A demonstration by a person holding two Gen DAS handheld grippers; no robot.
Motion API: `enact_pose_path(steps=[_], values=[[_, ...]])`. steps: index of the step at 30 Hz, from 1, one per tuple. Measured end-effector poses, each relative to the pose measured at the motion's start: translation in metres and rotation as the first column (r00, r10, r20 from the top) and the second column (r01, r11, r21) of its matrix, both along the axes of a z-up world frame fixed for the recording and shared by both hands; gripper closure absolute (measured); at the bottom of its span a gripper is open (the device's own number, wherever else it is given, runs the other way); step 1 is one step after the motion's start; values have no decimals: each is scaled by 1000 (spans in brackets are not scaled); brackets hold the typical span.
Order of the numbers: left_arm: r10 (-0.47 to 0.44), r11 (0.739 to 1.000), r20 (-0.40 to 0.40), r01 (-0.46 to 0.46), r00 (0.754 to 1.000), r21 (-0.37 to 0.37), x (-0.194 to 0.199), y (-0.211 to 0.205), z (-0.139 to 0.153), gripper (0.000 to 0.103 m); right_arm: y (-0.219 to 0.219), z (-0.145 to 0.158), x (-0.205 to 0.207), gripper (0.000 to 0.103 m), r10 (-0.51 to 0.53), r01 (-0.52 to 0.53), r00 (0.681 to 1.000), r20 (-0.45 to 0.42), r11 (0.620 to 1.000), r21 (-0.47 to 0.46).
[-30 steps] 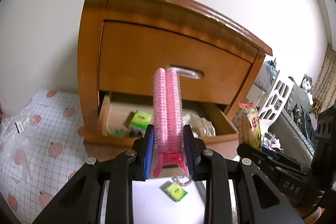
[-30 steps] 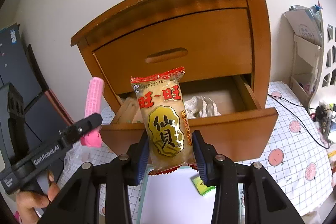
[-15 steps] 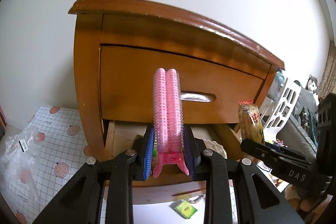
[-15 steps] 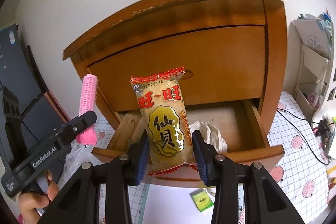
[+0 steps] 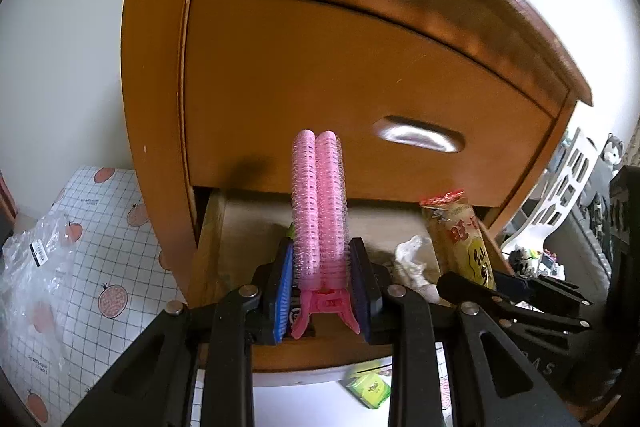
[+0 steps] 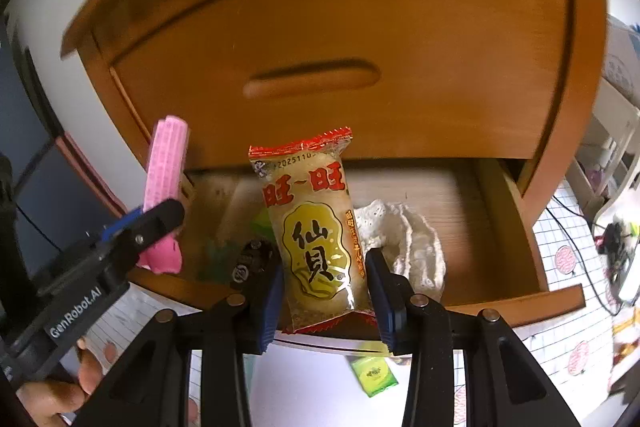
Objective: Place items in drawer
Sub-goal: 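Carry the hair rollers and snack bag up into the open drawer with both tools, then open both tools to release the hair rollers and snack bag in the drawer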
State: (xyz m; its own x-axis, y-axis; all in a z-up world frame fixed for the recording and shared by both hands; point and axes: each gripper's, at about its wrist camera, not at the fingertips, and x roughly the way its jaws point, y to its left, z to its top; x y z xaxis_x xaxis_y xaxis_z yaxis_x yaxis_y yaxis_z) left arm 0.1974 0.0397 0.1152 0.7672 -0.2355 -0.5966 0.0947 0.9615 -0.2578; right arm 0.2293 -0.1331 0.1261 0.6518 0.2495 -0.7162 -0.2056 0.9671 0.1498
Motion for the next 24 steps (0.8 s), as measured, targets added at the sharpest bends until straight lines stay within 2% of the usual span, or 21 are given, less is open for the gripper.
enact_pose_path(steps=[4, 15, 18, 19, 21, 22, 24], values=[[10, 1000, -32, -11, 999, -13, 7, 4, -9, 75, 15, -3, 6, 61, 13, -13, 1000, -3, 999, -41], [6, 1000, -76, -7, 997, -18, 11, 5, -22, 74, 32, -5, 15, 61, 23, -23, 1000, -7, 998, -61], [7, 1000, -80, -8, 997, -14, 10, 4, -23, 64, 30, -5, 13, 61, 26, -26, 1000, -7, 998, -56], [7, 1000, -80, -8, 997, -14, 11, 4, -22, 57, 30, -5, 12, 61, 29, -29, 1000, -6, 998, -58], [8, 1000, -79, -9, 997, -15, 10, 4, -22, 53, 29, -3, 12, 59, 31, -31, 1000, -5, 998, -62], [9, 1000, -82, -10, 997, -13, 11, 5, -21, 52, 29, -3, 12, 58, 32, -32, 999, -5, 998, -63], [18, 1000, -86, -19, 996, -10, 12, 7, -21, 50, 29, -3, 12, 47, 32, -32, 999, -8, 998, -58]])
